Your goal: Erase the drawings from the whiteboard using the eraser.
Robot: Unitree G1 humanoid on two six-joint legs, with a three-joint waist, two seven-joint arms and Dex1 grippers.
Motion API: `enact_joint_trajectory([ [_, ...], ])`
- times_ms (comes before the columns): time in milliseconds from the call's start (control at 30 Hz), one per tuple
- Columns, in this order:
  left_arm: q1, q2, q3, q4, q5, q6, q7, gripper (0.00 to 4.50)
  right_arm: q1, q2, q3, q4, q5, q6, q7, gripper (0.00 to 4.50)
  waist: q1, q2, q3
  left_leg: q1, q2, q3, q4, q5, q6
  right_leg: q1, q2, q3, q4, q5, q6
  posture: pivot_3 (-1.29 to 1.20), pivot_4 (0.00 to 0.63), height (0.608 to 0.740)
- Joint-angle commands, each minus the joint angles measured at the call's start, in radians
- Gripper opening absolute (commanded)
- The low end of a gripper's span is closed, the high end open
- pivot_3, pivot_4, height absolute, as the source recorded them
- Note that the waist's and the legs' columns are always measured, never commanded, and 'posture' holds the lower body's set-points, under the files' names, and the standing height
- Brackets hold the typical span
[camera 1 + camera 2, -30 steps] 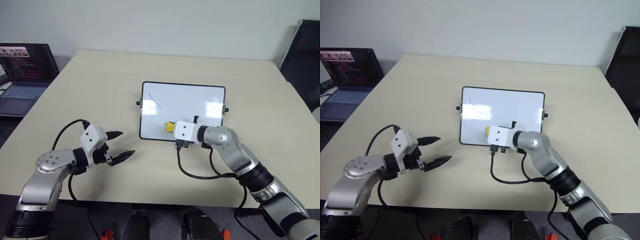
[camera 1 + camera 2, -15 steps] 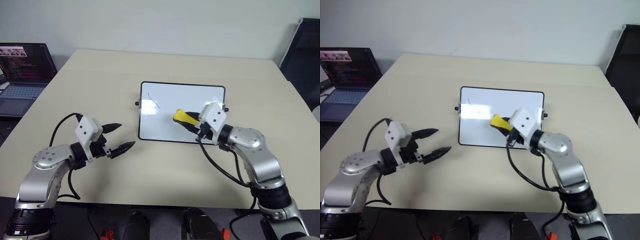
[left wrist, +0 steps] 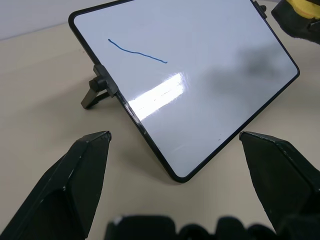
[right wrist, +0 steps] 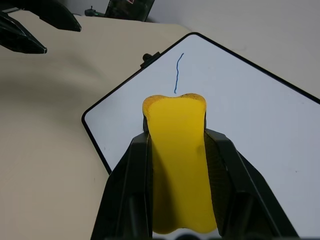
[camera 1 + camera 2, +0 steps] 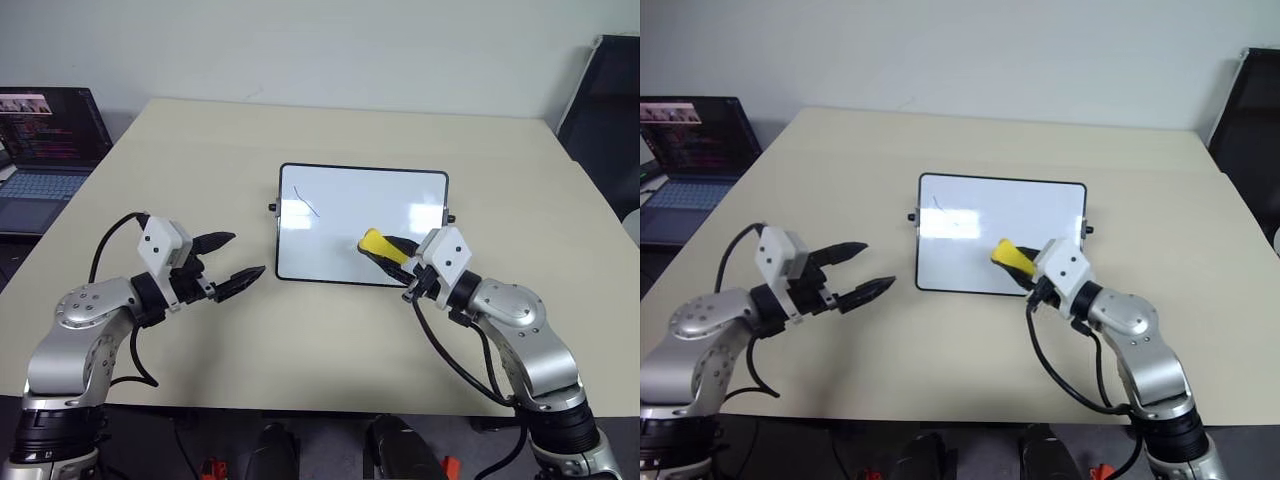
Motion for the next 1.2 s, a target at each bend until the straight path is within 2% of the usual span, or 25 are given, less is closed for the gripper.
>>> enact_joint_trajectory([
  [33,-0.019,0.014,0.031,-0.043,-0.020,0.008,0.011,4.50,-0.014,0.006,-0.010,0.002,0.015,-0.044,-0.018,1.09,0.000,0.000,0.000,0.000,0.000,0.000,0.000,0.000,0.000,0.000,0.000,0.000,0.000,0.000,0.000,0.00,0.150,0.740],
  [467,-0.025,0.017,0.028,-0.055,-0.016,0.016,0.023,4.50,-0.075,0.005,0.024,0.038,0.003,-0.036,-0.040,1.09,0.000,0.000,0.000,0.000,0.000,0.000,0.000,0.000,0.000,0.000,0.000,0.000,0.000,0.000,0.000,0.00,0.150,0.740],
  [867,-0.053,0.015,-0.012,-0.019,0.011,-0.003,0.002,4.50,-0.489,0.180,0.174,0.413,-0.156,-0.002,-0.160,1.09,-0.002,0.000,0.000,0.000,0.000,0.000,-0.001,0.000,0.000,0.000,0.000,-0.001,0.000,0.001,0.001,0.00,0.150,0.740],
  [1033,-0.068,0.016,-0.023,-0.004,0.020,-0.007,-0.016,4.50,-0.633,0.248,0.192,0.593,-0.185,0.050,-0.171,1.09,-0.002,0.001,0.000,0.000,0.000,0.000,-0.002,0.000,0.000,-0.001,0.000,-0.001,0.001,0.004,0.000,0.00,0.150,0.740],
  [1200,-0.089,0.015,-0.028,0.015,0.029,-0.014,-0.028,4.50,-0.741,0.274,0.192,0.794,-0.207,-0.017,-0.179,1.09,-0.001,0.001,0.000,0.000,0.000,-0.001,-0.002,0.000,0.000,-0.001,0.000,-0.002,0.001,0.004,0.000,0.00,0.150,0.740],
])
